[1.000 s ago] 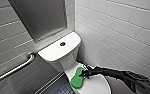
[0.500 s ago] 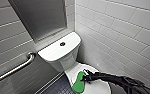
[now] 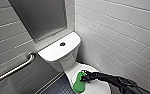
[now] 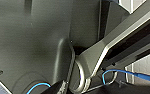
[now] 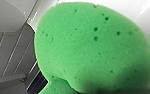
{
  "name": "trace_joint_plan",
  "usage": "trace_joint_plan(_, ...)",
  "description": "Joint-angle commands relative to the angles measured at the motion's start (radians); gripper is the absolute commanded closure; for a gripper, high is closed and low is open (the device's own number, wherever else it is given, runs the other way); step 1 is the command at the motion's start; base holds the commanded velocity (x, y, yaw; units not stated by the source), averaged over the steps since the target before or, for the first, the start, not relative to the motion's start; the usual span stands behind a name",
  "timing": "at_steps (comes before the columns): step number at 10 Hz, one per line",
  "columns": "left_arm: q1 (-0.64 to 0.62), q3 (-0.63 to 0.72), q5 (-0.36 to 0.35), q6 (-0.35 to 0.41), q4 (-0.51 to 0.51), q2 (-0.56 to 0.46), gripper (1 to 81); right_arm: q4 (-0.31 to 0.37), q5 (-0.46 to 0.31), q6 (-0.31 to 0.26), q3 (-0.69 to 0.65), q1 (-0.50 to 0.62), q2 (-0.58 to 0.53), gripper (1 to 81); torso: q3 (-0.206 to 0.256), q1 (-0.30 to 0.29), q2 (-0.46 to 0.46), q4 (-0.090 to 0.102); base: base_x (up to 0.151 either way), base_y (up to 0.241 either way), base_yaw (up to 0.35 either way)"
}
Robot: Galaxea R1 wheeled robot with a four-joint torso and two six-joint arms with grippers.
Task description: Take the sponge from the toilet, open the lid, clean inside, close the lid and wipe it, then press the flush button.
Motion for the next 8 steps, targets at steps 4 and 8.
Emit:
trace_joint_plan(4,0.015,0.019,0.068,-0.002,0.003,-0.019,1.0,-0.037,-0.071,0.021,0.256,0.033,-0.165,81.1,0.000,0.000,0.000,0.000,0.000,0.000,0.000)
trace_joint_plan(8,0.012,0.019,0.068,-0.002,0.006,-0.017,1.0,-0.132,-0.052,0.170,0.445,-0.009,-0.311,81.1,0.000,0.000,0.000,0.000,0.000,0.000,0.000)
